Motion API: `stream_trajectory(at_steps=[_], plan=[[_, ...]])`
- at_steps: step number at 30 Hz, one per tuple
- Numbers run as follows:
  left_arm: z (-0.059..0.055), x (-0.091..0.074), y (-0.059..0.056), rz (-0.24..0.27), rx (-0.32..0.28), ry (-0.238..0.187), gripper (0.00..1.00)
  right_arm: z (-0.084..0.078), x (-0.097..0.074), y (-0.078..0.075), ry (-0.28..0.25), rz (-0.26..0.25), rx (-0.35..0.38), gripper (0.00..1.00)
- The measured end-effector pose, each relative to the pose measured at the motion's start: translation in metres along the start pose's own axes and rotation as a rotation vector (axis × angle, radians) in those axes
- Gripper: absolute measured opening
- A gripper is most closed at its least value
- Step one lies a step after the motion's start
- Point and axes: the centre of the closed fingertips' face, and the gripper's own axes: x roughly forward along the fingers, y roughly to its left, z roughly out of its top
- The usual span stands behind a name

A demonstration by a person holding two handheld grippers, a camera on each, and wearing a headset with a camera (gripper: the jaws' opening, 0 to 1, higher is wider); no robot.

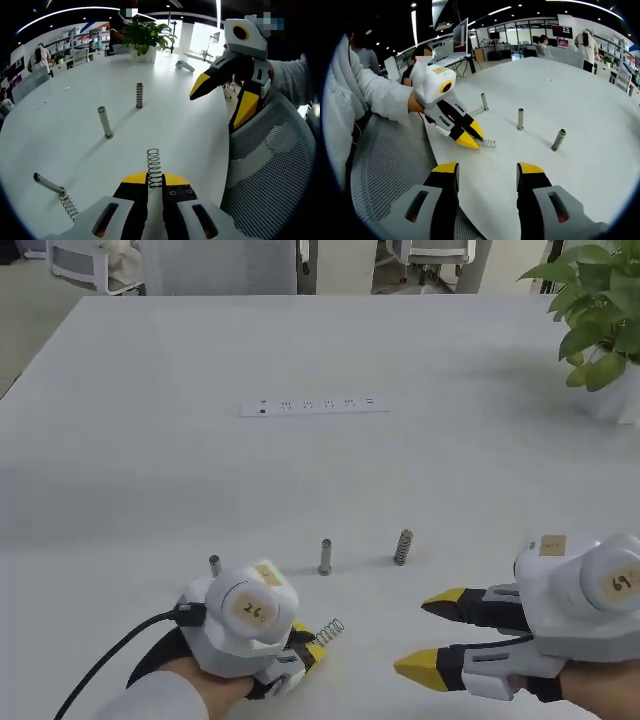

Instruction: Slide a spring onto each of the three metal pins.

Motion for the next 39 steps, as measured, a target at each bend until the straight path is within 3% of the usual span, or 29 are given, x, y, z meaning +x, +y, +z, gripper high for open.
stream_trajectory(at_steps=[4,9,12,17,18,24,29,39], plan=[[0.004,-0.013,-0.006,-0.055,0.006,-0.027,0.02,0.006,0.003,0.005,0.008,0.042,-0.021,0.44],[0.02,-0.032,-0.016,-0.145,-0.021,-0.113,0.02,0.017,0.005,0.017,0.015,0.107,-0.062,0.4],[0.026,-0.044,-0.027,-0.218,0.03,-0.154,0.02,0.025,0.007,0.027,0.025,0.167,-0.103,0.4],[0.032,-0.059,-0.036,-0.278,0.069,-0.201,0.02,0.039,0.006,0.038,0.029,0.215,-0.156,0.39],[0.036,-0.063,-0.04,-0.299,0.09,-0.229,0.02,0.043,0.006,0.041,0.028,0.232,-0.167,0.38],[0.041,-0.077,-0.047,-0.329,0.118,-0.272,0.02,0.051,0.005,0.056,0.053,0.294,-0.22,0.33],[0.047,-0.09,-0.051,-0.351,0.183,-0.339,0.02,0.054,0.004,0.069,0.077,0.355,-0.242,0.33],[0.055,-0.102,-0.058,-0.384,0.212,-0.408,0.02,0.063,0.006,0.079,0.082,0.397,-0.287,0.26]])
